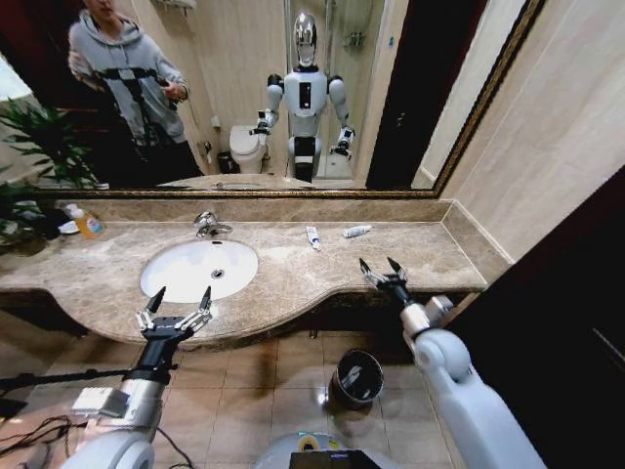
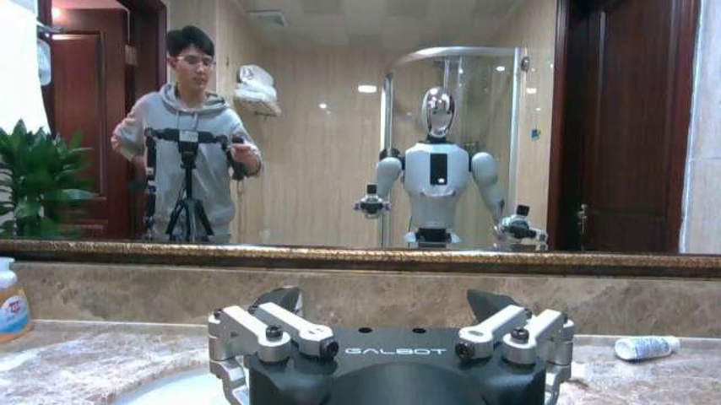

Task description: Pick up the trash from the sink and place it in the trash bin.

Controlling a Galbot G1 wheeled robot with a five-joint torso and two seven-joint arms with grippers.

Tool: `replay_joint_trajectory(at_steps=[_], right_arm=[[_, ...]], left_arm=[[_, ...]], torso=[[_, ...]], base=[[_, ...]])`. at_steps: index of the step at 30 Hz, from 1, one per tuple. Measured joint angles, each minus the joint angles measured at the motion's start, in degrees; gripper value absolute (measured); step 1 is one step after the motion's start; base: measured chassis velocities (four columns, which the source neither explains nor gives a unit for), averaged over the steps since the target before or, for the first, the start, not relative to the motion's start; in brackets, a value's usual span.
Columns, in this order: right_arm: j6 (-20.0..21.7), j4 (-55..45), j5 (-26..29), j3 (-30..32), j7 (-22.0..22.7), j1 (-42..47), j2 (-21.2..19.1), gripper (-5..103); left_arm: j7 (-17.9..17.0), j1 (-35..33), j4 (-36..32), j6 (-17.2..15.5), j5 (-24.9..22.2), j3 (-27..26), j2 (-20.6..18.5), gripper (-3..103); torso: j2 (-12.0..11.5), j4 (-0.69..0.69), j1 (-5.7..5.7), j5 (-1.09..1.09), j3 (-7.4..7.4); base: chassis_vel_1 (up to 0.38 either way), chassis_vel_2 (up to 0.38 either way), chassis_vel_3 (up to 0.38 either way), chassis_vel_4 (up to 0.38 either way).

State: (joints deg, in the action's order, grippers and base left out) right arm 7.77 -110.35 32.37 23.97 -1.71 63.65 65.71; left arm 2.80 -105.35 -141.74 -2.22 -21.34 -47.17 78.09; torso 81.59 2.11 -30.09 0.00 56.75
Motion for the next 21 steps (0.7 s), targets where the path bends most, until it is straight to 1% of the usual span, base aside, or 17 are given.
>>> replay_joint_trajectory(at_steps=[2, 4, 5, 7, 9, 10, 12, 13, 16, 18, 21], right_arm=[[0.08, 1.34, -0.82, -0.96, -0.4, -1.37, -0.08, 100], [0.53, 6.1, -2.99, -4.21, -1.42, -5.36, 0.06, 100], [0.53, 6.1, -2.99, -4.21, -1.42, -5.36, 0.06, 100], [0.92, 10.89, -4.37, -7.8, -1.58, -9.51, 1.21, 100], [0.97, 14.75, -5.23, -10.18, -1.56, -13.04, 2.54, 100], [0.97, 14.75, -5.23, -10.18, -1.56, -13.04, 2.54, 100], [0.93, 20.05, -6.55, -12.84, -1.45, -18.15, 4.34, 100], [0.93, 20.05, -6.55, -12.84, -1.45, -18.15, 4.34, 100], [0.92, 25.66, -7.07, -15.3, -1.34, -23.26, 6.22, 100], [0.93, 26.17, -7.06, -15.5, -1.34, -23.65, 6.44, 100], [0.92, 29.85, -7.61, -16.69, -1.32, -25.8, 9.04, 100]], left_arm=[[0.0, 0.0, 0.0, 0.0, 0.0, 0.0, 0.0, 100], [0.0, 0.0, 0.0, 0.0, 0.0, 0.0, 0.0, 100], [0.0, 0.0, 0.0, 0.0, 0.0, 0.0, 0.0, 100], [0.01, 0.0, 0.0, 0.0, 0.0, 0.0, 0.0, 100], [0.0, 0.0, 0.0, 0.0, 0.0, 0.0, 0.0, 100], [0.0, 0.0, 0.0, 0.0, 0.0, 0.0, 0.0, 100], [0.0, 0.0, 0.0, 0.0, 0.0, 0.0, 0.0, 100], [0.0, 0.0, 0.0, 0.0, 0.0, 0.0, 0.0, 100], [0.0, 0.0, 0.0, 0.0, 0.0, 0.0, 0.0, 100], [0.0, 0.0, 0.0, 0.0, 0.0, 0.0, 0.0, 100], [0.0, 0.0, 0.0, 0.0, 0.0, 0.0, 0.0, 100]], torso=[[0.0, 0.01, 0.0, -0.01, 0.0], [0.0, 0.0, 0.0, -0.01, 0.0], [0.0, 0.0, 0.0, -0.01, 0.0], [0.0, -0.01, 0.0, 0.0, 0.0], [0.0, 0.0, 0.0, -0.01, 0.0], [0.0, 0.0, 0.0, -0.01, 0.0], [0.0, 0.0, 0.0, -0.01, 0.0], [0.0, 0.0, 0.0, -0.01, 0.0], [0.0, 0.0, -0.01, -0.02, 0.0], [0.0, 0.0, 0.0, -0.02, 0.0], [0.0, 0.0, 0.0, -0.01, 0.0]], base=[[0.0, 0.0, 0.0, 0.0], [0.0, 0.0, 0.0, 0.0], [0.0, 0.0, 0.0, 0.0], [0.0, 0.0, 0.0, 0.0], [0.0, 0.0, 0.0, 0.0], [0.0, 0.0, 0.0, 0.0], [0.0, 0.0, 0.0, 0.0], [0.0, 0.0, 0.0, 0.0], [0.0, 0.0, 0.0, 0.0], [0.0, 0.0, 0.0, 0.0], [0.0, 0.0, 0.0, 0.0]])
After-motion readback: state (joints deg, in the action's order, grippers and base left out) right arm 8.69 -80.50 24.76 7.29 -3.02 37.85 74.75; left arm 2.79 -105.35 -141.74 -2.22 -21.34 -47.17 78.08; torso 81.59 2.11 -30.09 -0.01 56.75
